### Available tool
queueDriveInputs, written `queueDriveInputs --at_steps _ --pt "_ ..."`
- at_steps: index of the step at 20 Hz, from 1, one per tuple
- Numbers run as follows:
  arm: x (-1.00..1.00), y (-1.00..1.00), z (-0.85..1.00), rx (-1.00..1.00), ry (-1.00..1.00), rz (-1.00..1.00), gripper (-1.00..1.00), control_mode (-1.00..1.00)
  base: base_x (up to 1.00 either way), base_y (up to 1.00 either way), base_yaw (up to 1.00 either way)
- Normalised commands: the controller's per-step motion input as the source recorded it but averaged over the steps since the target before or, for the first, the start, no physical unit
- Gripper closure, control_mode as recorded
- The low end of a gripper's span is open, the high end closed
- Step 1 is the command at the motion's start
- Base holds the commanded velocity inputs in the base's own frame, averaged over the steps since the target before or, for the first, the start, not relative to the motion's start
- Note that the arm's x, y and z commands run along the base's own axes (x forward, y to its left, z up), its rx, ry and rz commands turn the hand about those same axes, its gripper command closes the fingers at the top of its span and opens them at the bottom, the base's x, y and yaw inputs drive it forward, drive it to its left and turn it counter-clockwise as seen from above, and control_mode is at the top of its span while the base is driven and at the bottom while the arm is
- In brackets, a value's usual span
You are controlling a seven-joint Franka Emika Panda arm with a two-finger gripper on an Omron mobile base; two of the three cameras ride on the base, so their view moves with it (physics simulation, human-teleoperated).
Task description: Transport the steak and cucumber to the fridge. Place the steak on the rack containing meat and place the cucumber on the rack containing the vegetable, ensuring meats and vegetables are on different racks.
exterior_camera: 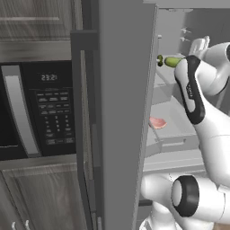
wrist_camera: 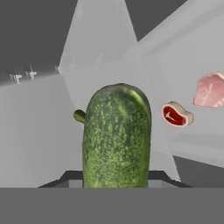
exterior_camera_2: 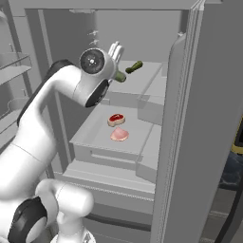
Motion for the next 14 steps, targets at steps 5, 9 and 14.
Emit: queueDriveInputs --at_steps 5,9,14 --pt "0.47 0.0 -0.25 0.0 0.0 0.01 1.0 -1.0 0.0 0.0 0.0" --pt "0.53 -0.03 -0.37 0.0 0.0 0.02 1.0 -1.0 0.0 0.0 0.0" --pt "0.6 0.0 -0.39 0.0 0.02 0.0 1.0 -1.0 0.0 0.0 0.0"
